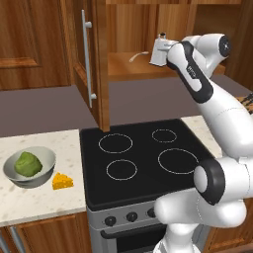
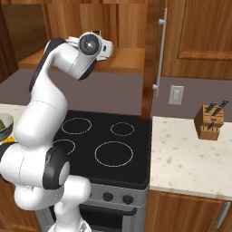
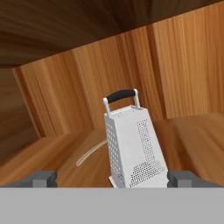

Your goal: Pick the cheese from the fridge and the cheese grater from the cabinet and place them next to the salad bowl.

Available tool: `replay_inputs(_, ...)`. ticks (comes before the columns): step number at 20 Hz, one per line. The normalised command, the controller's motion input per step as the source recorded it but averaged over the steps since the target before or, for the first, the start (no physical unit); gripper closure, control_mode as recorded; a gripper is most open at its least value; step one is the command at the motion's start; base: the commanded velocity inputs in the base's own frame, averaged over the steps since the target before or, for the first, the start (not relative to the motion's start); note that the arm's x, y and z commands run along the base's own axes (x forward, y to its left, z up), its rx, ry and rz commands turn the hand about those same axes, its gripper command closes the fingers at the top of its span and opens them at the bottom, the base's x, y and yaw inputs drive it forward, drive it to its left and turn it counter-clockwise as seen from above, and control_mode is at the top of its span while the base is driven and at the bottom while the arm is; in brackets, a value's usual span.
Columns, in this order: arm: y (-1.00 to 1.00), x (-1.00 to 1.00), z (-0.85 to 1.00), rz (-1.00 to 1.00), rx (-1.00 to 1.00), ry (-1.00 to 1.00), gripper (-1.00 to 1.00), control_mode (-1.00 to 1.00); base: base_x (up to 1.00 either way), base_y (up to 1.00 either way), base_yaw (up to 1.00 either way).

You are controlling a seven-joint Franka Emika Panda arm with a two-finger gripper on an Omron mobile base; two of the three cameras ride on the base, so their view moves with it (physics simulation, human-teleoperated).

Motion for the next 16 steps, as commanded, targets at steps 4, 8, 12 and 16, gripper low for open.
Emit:
replay_inputs(4,-0.17,0.04,0.00,0.00,0.01,-0.03,-1.00,-1.00,0.00,0.00,0.00)
replay_inputs(8,-0.03,0.22,-0.04,0.00,0.00,0.00,-1.00,-1.00,0.00,0.00,0.00)
replay_inputs(12,0.00,0.31,-0.07,0.00,0.00,0.00,-1.00,-1.00,0.00,0.00,0.00)
replay_inputs(16,0.00,0.29,0.00,0.00,0.00,0.00,-1.00,-1.00,0.00,0.00,0.00)
